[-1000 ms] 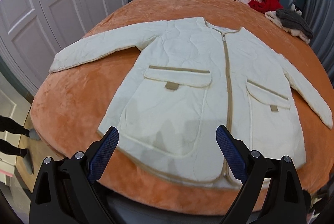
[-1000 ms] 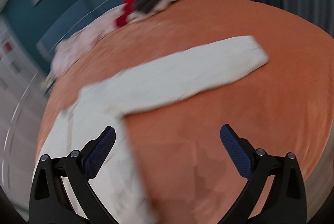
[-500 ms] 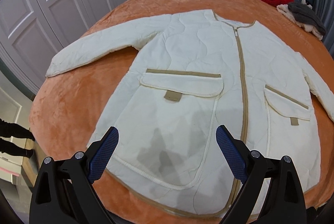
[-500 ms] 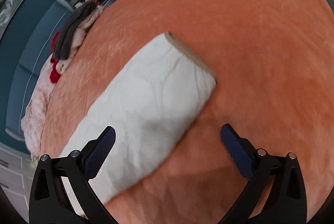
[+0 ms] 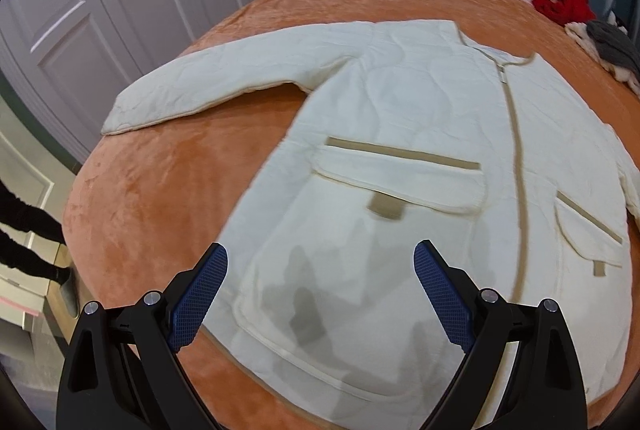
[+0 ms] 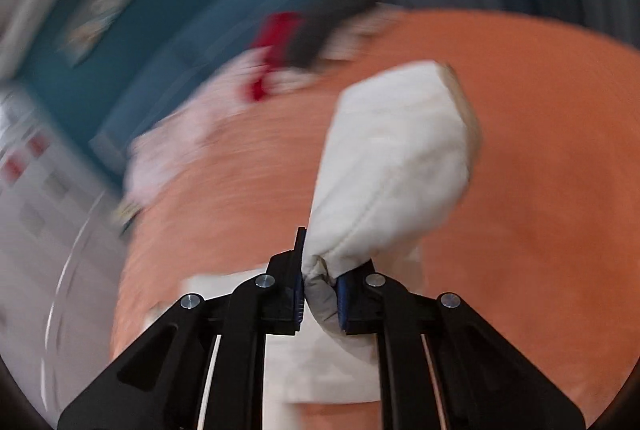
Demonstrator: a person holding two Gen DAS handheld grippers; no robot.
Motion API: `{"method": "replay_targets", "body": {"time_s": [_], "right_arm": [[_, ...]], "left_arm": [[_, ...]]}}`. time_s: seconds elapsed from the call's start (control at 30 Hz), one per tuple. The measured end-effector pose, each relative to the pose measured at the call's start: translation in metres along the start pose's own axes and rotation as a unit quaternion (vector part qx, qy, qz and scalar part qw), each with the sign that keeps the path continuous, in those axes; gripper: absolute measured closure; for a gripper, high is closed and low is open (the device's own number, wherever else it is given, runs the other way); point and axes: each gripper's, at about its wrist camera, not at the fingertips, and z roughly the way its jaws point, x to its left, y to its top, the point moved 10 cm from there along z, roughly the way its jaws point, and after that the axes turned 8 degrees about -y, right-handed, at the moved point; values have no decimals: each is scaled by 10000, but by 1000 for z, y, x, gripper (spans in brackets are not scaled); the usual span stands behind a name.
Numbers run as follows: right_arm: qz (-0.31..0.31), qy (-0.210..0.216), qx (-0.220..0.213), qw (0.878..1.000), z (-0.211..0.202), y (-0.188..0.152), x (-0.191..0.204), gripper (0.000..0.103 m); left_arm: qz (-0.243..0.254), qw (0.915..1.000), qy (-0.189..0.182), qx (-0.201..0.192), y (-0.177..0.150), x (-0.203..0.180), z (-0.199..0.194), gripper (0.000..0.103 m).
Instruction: Fold large clothes
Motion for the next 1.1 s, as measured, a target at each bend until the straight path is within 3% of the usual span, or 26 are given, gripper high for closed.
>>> {"method": "replay_targets", "body": {"time_s": [0.13, 0.2, 0.33, 0.43, 0.47, 0.5, 0.57, 0.63, 0.7, 0.87, 0.93, 1.1], "right_arm": [[-1315, 978, 86, 9864, -17, -50, 154, 92], [-1954, 1305, 231, 9717, -21, -94, 217, 91], [-3190, 1709, 657, 9299, -21, -207, 314, 91], [-3668, 1924, 1204, 9022, -16, -291, 350, 84], [-3830, 1891, 1308, 8947, -9, -309, 353, 77], [-4002, 1870, 1450, 8854, -7, -332, 355, 61], [-4107, 1938, 1604, 8764, -13, -358, 356, 57], [-3937, 2008, 1585, 8829, -31, -365, 349, 43], [-3617, 1939, 1523, 8991, -40, -352, 328, 39], [-2559, 1128, 1641, 9460, -26, -296, 229, 38], [-2046, 728, 1667, 9618, -14, -272, 188, 33], [-919, 218, 1616, 9823, 7, -230, 105, 30]], "left_arm": [[-242, 9997, 27, -30, 0, 23, 1, 11], [-353, 9994, 8, -14, -1, 32, 2, 11], [-518, 9986, -32, -17, -1, 55, 4, 11], [-722, 9972, -177, -69, 4, 69, 4, 11], [-823, 9962, -285, -99, 7, 73, 4, 11], [-904, 9951, -389, -116, 11, 74, 4, 11], [-1052, 9924, -621, -147, 20, 74, 6, 11], [-1208, 9885, -879, -220, 32, 69, 8, 11], [-1338, 9835, -1192, -233, 43, 58, 12, 11], [-1570, 9650, -2099, -3, 71, 9, 44, 11], [-1615, 9574, -2387, 182, 78, -11, 63, 11], [-2137, 9367, -2680, 708, 80, -38, 109, 14]]}}
